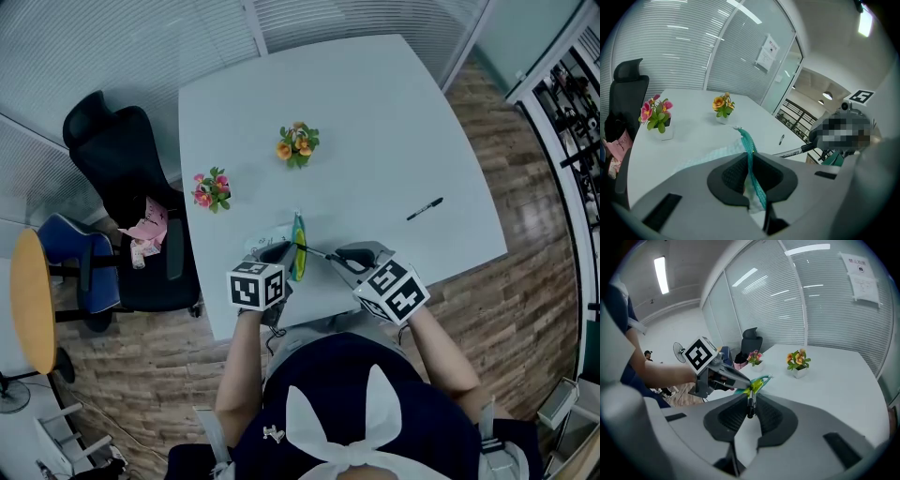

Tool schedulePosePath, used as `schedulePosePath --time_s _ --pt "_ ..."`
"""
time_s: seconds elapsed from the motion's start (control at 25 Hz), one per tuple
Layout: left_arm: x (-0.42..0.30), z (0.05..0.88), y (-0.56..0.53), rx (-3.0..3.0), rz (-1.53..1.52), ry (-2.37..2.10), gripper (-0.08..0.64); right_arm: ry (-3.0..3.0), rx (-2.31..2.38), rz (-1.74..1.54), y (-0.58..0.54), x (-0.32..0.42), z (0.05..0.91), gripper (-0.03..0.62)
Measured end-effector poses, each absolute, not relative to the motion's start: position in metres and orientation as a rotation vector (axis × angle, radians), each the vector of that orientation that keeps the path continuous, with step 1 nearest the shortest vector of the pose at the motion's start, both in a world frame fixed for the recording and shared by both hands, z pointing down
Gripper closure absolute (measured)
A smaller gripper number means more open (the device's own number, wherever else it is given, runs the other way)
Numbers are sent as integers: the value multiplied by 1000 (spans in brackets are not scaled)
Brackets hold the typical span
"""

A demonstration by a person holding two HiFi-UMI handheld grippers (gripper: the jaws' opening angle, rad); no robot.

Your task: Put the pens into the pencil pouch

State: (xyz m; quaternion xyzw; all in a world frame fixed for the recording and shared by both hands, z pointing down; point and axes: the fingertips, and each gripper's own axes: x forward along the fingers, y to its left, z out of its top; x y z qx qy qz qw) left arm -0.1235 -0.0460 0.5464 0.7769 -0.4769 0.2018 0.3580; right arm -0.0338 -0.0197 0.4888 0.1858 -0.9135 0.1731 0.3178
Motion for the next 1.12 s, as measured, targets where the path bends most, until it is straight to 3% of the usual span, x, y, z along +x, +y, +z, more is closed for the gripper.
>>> schedulePosePath --time_s 0.16,0.2,1.12 --pt "-123 546 -45 2003 519 -1234 515 -2367 537 464 -25 -28 489 541" --pt "-123 546 -45 2002 516 -1235 515 -2371 542 463 -26 -28 488 571" --pt "-114 532 -44 2001 439 -1212 515 -2433 468 462 -31 -61 487 574"
